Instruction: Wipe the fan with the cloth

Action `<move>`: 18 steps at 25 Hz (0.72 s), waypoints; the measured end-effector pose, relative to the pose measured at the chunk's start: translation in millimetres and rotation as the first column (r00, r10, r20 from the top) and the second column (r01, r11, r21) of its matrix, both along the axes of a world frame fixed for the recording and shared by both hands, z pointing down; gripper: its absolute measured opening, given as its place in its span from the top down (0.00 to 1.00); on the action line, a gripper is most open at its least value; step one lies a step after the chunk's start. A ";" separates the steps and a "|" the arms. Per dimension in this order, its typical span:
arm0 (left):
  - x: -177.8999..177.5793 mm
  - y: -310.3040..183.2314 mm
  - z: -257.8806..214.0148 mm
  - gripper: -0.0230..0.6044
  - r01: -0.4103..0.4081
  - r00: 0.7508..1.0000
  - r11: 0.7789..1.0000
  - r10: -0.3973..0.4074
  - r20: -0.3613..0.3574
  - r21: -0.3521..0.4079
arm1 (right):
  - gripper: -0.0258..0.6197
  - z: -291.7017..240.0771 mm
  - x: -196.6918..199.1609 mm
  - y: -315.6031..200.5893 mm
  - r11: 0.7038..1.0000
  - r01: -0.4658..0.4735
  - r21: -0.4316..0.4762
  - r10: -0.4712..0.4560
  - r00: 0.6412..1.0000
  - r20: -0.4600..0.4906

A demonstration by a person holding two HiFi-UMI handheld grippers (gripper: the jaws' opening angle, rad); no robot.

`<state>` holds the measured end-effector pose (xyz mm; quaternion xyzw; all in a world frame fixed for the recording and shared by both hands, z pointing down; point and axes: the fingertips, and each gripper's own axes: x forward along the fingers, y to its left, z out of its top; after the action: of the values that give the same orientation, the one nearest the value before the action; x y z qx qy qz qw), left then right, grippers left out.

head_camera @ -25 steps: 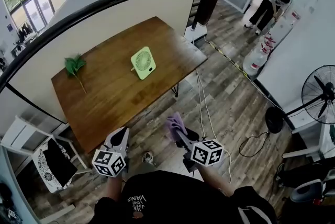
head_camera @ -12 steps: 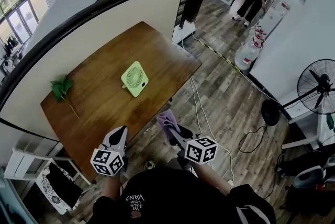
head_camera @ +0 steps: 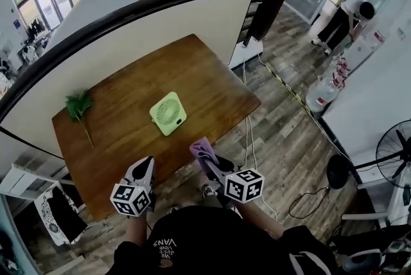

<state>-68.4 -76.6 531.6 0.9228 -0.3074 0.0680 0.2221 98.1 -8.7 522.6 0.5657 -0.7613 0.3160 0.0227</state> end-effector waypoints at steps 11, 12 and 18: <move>46.7 -9.7 -0.3 0.94 0.259 0.965 0.966 -0.259 0.032 0.003 | 0.80 1.7 48.1 -55.1 0.955 0.296 -0.007 -0.296 0.955 0.008; 47.2 -9.8 -0.2 0.94 0.281 0.959 0.960 -0.281 0.034 0.004 | 0.80 1.1 49.7 -59.1 0.948 0.319 -0.006 -0.319 0.948 0.005; 54.5 -6.3 -3.8 0.94 0.372 0.927 0.928 -0.372 0.047 0.017 | 0.80 -3.1 54.8 -84.0 0.907 0.421 0.014 -0.421 0.907 -0.007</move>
<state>-13.9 -82.8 527.7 0.8468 -0.4824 0.0464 0.2194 152.9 -92.6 519.5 0.3891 -0.8677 0.2968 0.0875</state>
